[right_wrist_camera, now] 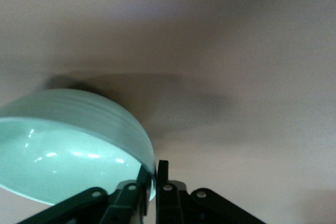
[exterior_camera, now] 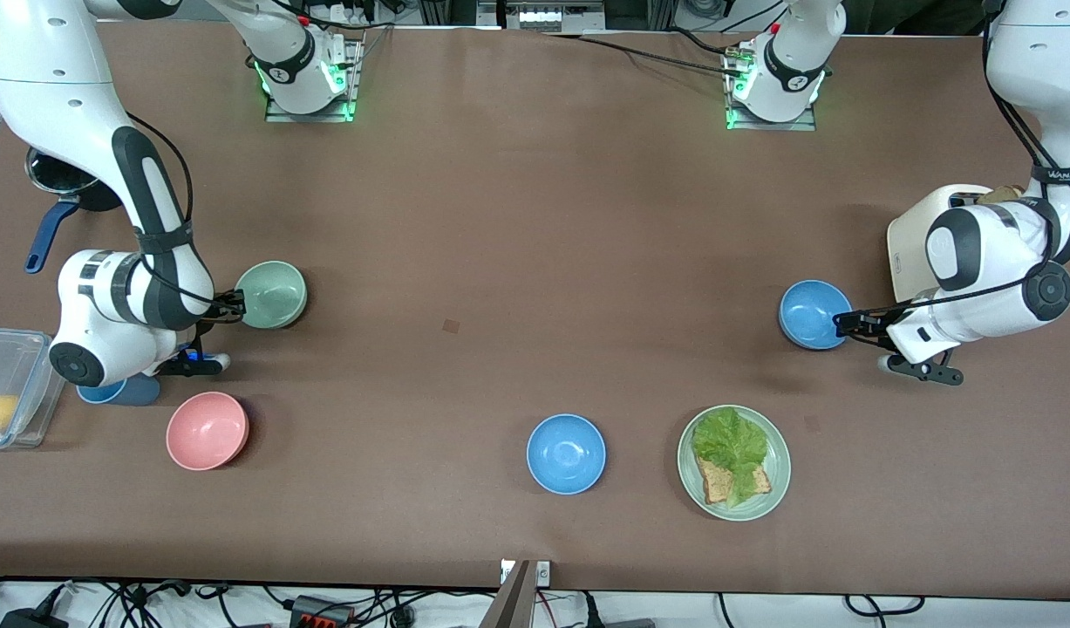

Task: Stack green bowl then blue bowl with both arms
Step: 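Carry the green bowl toward the table center with the right gripper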

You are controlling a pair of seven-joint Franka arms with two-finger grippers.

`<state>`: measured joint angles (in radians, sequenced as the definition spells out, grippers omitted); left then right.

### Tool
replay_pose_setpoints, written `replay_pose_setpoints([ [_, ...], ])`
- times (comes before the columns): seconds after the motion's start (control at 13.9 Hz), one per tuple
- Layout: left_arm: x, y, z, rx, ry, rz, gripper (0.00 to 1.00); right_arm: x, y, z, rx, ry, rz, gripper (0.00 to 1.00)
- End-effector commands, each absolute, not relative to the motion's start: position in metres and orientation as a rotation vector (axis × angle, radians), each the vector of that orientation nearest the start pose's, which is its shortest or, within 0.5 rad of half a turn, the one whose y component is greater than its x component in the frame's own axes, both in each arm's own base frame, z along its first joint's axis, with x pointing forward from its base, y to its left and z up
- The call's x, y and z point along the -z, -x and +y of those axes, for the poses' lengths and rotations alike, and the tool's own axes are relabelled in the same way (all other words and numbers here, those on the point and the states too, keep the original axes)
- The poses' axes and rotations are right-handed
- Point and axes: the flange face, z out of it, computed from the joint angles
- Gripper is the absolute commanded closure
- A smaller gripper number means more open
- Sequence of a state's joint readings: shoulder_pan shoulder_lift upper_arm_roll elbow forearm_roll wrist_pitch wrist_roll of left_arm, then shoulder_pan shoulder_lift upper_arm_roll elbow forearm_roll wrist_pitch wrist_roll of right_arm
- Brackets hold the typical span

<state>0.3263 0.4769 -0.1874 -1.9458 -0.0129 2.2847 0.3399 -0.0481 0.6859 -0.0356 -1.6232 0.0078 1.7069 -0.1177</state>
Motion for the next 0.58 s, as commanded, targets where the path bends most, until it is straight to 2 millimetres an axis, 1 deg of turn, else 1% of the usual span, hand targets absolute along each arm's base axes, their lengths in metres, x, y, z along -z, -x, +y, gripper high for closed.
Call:
replay_pose_setpoints([
  [0.0,-0.219,-0.601,0.091,-0.16,3.24,0.319,0.26,-0.196,-0.608,-0.045,-0.922,2.941,-0.067,1.0],
  [0.14,-0.216,-0.601,0.091,-0.167,3.242,0.316,0.27,-0.205,-0.611,-0.038,-0.933,2.927,-0.074,1.0],
  [0.22,-0.215,-0.6,0.091,-0.172,3.243,0.311,0.27,-0.215,-0.617,-0.023,-0.922,2.928,-0.108,1.0],
  [0.29,-0.213,-0.599,0.091,-0.176,3.244,0.311,0.29,-0.234,-0.626,0.003,-0.885,2.924,-0.156,1.0],
  [0.36,-0.209,-0.598,0.092,-0.185,3.247,0.309,0.3,-0.247,-0.632,0.023,-0.847,2.886,-0.15,1.0],
  [0.43,-0.208,-0.597,0.092,-0.19,3.247,0.309,0.32,-0.259,-0.637,0.049,-0.82,2.838,-0.119,1.0],
  [0.5,-0.208,-0.596,0.091,-0.191,3.247,0.307,0.35,-0.27,-0.642,0.077,-0.783,2.832,-0.141,1.0],
])
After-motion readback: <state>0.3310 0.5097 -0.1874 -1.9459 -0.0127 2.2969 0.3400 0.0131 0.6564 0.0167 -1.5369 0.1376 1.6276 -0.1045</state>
